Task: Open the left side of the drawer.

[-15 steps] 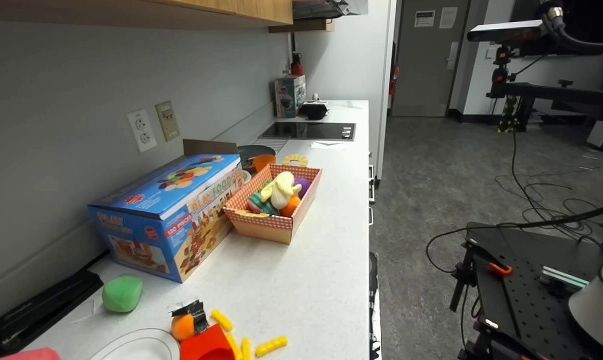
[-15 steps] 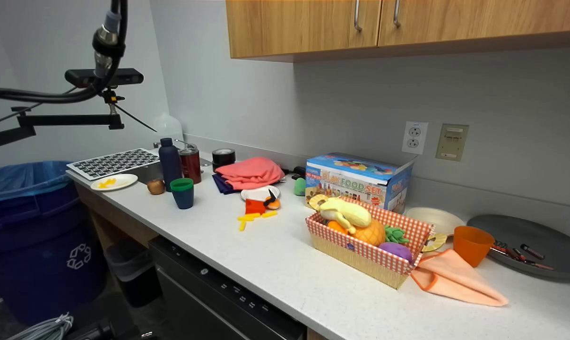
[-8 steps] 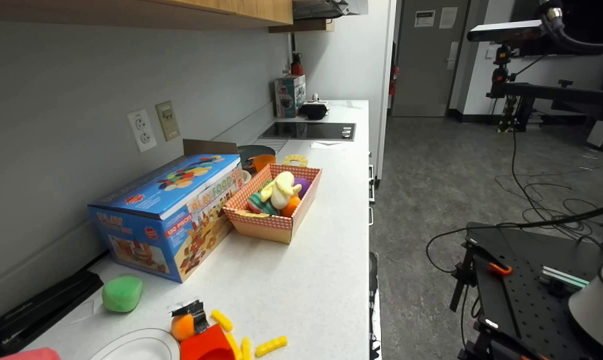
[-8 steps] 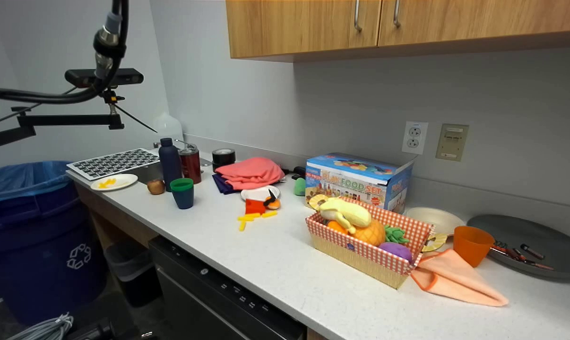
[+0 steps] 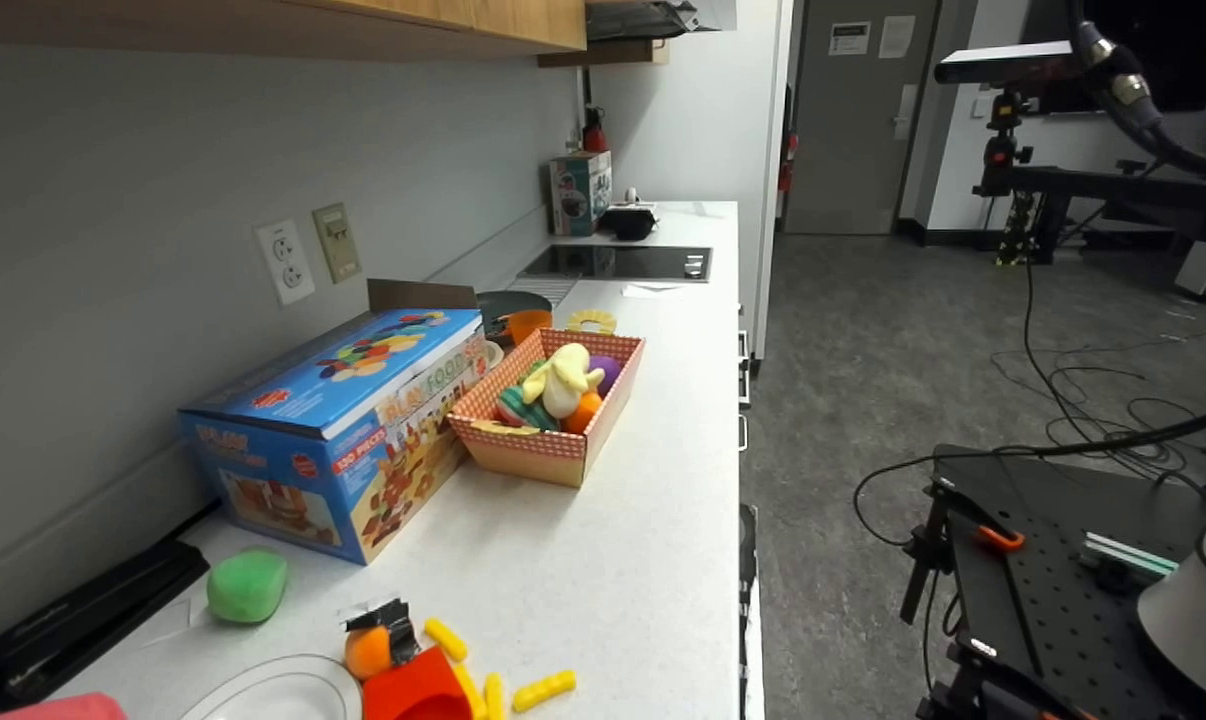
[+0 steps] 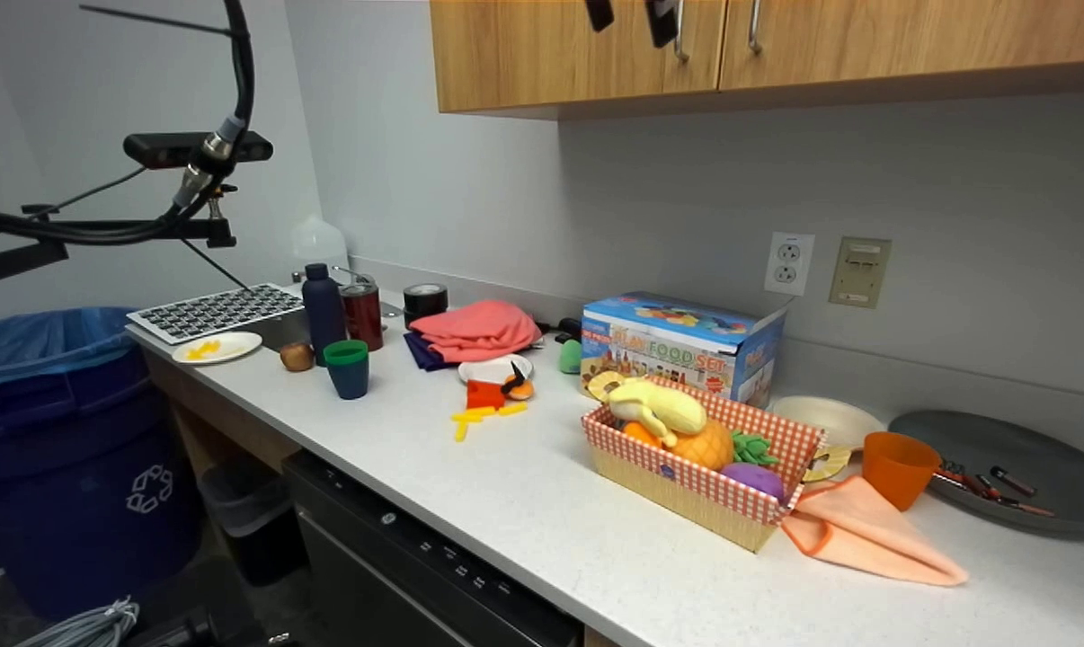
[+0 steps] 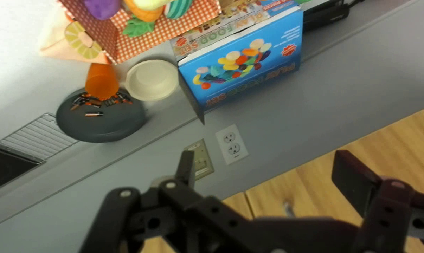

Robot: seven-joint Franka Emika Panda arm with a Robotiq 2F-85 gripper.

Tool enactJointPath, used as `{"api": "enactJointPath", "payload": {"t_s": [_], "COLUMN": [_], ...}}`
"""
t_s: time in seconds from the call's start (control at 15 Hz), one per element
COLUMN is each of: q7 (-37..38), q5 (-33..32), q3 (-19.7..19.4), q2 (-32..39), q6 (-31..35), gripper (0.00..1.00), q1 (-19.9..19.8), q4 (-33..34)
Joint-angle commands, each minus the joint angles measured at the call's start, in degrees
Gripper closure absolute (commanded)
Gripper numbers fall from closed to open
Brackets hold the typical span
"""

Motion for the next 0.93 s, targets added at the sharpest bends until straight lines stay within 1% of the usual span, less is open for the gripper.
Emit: {"api": "enactJointPath", "payload": {"t_s": [0.0, 0.13, 0.2, 0.33, 0.67, 0.87], "q7": [1.42, 1.80, 1.21, -0.24, -3.77, -5.03], "q5": [-0.97, -1.14, -1.39, -2.84, -5.66, -8.88], "q3": [0.33, 0.68, 0.42, 0.53, 1.15, 1.12], "q2": [0.41, 0.68, 0.64, 2.46, 8.86, 11.66], "q6": [0.63, 0.90, 2.77, 6.04, 17.33, 19.92], "gripper": [0.00, 0.00, 0.00, 0.00, 0.00, 0.00], "q1": [1.44, 1.54, 1.44, 1.28, 2.42, 2.60], "q4": [-0.08, -0.14, -0.78, 0.16, 4.76, 8.27]}}
